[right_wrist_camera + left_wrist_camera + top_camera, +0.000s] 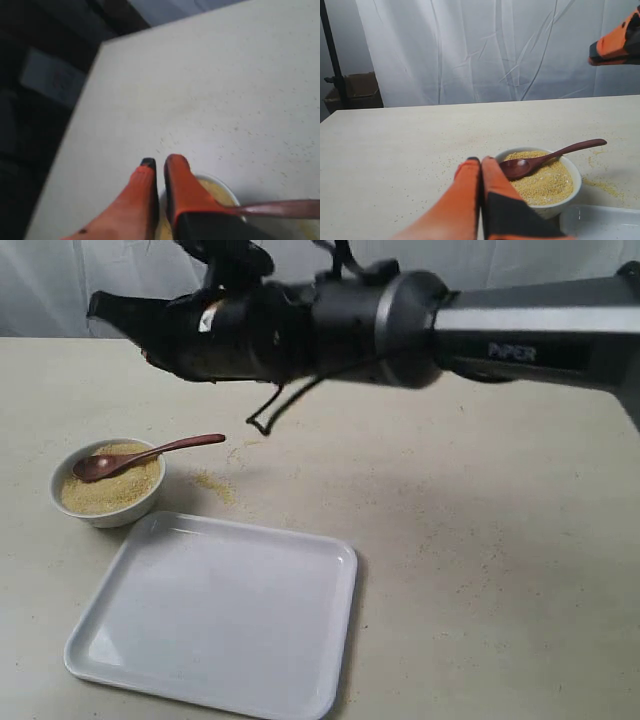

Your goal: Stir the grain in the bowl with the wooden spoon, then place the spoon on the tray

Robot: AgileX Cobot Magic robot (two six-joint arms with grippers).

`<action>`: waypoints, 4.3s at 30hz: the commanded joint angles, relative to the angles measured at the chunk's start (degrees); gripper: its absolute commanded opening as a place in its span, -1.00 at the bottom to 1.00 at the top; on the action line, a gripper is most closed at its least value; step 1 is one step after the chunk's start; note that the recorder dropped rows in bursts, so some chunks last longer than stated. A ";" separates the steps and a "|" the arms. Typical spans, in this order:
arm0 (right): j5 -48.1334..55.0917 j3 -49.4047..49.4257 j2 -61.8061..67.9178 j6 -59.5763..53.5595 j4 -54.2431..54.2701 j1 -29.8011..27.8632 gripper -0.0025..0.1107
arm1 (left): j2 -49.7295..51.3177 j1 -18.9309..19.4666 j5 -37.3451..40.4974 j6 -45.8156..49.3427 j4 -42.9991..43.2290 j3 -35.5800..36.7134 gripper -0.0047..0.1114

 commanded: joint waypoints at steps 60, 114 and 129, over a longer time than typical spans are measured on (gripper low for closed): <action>-46.32 11.77 19.71 42.87 13.49 5.85 -0.71 | -0.31 -0.03 -0.65 -0.13 -0.15 0.20 -0.92; -40.26 11.76 6.74 -24.16 -3.97 5.51 -0.97 | -0.31 -0.03 -0.65 -0.13 -0.15 0.20 -0.92; -44.03 11.76 6.48 -20.96 -10.44 6.89 -0.97 | -0.31 -0.03 -0.65 -0.13 -0.15 0.20 -0.92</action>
